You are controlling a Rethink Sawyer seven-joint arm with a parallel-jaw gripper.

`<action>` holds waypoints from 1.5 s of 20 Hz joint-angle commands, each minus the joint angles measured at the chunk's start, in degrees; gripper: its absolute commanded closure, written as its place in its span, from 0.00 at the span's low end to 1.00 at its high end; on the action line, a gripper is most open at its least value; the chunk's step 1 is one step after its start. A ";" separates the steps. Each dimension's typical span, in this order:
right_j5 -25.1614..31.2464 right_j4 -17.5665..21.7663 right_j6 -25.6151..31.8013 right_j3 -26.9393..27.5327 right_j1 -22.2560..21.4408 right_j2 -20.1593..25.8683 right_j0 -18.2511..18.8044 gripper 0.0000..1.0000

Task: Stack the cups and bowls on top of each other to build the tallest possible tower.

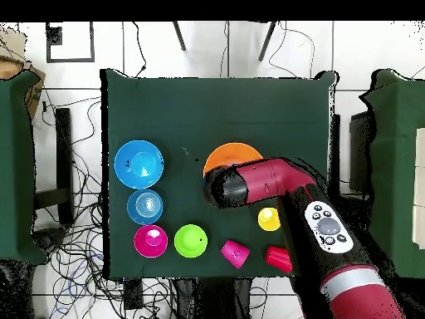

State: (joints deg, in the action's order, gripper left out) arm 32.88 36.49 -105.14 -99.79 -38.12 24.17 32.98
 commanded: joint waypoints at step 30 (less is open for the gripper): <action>1.48 4.49 3.91 3.05 7.21 -2.22 -0.59 1.00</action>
State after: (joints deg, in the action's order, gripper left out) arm 32.87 36.49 -105.14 -99.62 -36.74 23.02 33.52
